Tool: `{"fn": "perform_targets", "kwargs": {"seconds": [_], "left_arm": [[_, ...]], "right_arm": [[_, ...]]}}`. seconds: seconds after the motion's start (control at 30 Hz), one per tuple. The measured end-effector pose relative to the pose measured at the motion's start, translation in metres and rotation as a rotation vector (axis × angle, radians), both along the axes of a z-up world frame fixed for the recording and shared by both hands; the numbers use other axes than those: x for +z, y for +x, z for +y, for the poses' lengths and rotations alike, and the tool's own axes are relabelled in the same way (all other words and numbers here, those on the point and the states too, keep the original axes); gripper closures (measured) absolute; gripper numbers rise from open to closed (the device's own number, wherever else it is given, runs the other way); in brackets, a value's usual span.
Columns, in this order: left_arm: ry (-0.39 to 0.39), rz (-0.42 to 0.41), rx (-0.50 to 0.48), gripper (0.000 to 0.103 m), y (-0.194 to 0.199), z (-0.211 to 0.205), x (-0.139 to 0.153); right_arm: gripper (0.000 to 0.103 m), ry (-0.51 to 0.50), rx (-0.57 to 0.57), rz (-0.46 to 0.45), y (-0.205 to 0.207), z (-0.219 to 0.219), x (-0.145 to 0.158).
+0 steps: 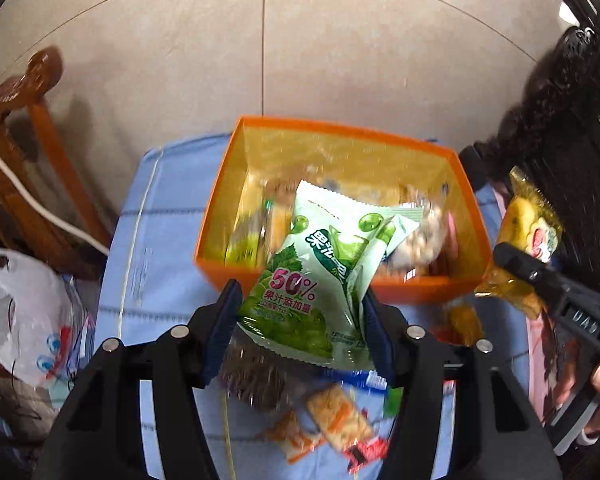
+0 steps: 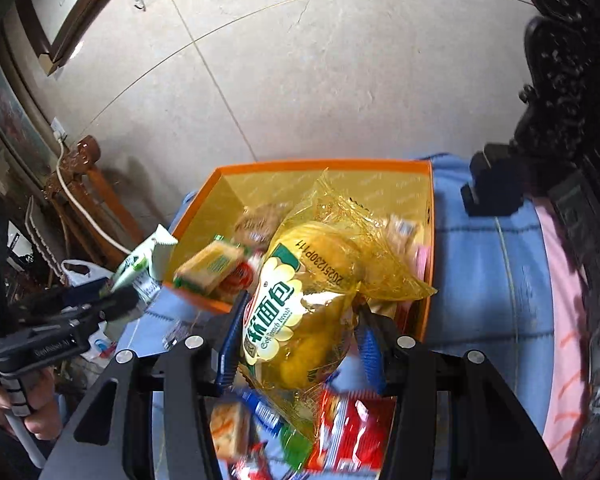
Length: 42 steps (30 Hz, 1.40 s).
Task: Organize snacks
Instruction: 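Drop the green bag and yellow bread bag into the orange box, then move both open tools back over the snack pile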
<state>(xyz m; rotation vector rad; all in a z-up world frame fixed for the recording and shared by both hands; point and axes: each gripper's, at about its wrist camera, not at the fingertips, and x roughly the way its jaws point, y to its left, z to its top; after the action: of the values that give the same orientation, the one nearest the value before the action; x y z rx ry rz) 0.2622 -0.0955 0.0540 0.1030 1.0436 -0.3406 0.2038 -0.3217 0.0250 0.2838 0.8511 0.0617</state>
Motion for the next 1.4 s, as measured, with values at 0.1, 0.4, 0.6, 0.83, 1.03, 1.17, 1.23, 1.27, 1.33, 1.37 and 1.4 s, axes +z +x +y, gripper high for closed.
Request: {"fn": "perform_targets", "kwargs": {"seconds": [0.1, 0.4, 0.6, 0.83, 1.03, 1.17, 1.23, 1.27, 1.33, 1.37, 1.4], "left_arm": [[0.005, -0.013, -0.004, 0.046, 0.019, -0.010, 0.000], [-0.007, -0.008, 0.030, 0.028, 0.057, -0.021, -0.012], [0.016, -0.048, 0.073, 0.004, 0.055, -0.014, -0.009], [0.041, 0.013, 0.096, 0.004, 0.024, 0.010, -0.029], [0.052, 0.099, 0.108, 0.004, -0.021, 0.031, -0.054], [0.071, 0.148, 0.112, 0.004, -0.061, 0.047, -0.079], [0.093, 0.185, 0.105, 0.004, -0.081, 0.054, -0.096], [0.109, 0.206, 0.104, 0.004, -0.093, 0.057, -0.107], [0.117, 0.238, 0.099, 0.004, -0.106, 0.062, -0.119], [0.124, 0.253, 0.102, 0.004, -0.112, 0.065, -0.126], [0.128, 0.270, 0.104, 0.004, -0.118, 0.068, -0.132]], "right_arm": [[0.053, -0.006, -0.008, 0.004, 0.019, -0.006, -0.003], [0.043, -0.035, -0.039, 0.019, 0.058, -0.019, -0.015], [0.016, -0.056, -0.152, -0.024, 0.045, -0.031, -0.014], [0.016, 0.028, -0.189, 0.041, -0.009, -0.046, -0.036], [0.016, 0.051, -0.199, 0.131, -0.059, -0.044, -0.063], [0.015, 0.094, -0.192, 0.219, -0.094, -0.036, -0.089], [0.015, 0.117, -0.184, 0.250, -0.108, -0.029, -0.098], [0.015, 0.123, -0.179, 0.260, -0.110, -0.026, -0.101], [0.015, 0.130, -0.160, 0.288, -0.119, -0.016, -0.109], [0.015, 0.132, -0.153, 0.293, -0.122, -0.012, -0.110], [0.015, 0.137, -0.142, 0.302, -0.124, -0.007, -0.112]]}}
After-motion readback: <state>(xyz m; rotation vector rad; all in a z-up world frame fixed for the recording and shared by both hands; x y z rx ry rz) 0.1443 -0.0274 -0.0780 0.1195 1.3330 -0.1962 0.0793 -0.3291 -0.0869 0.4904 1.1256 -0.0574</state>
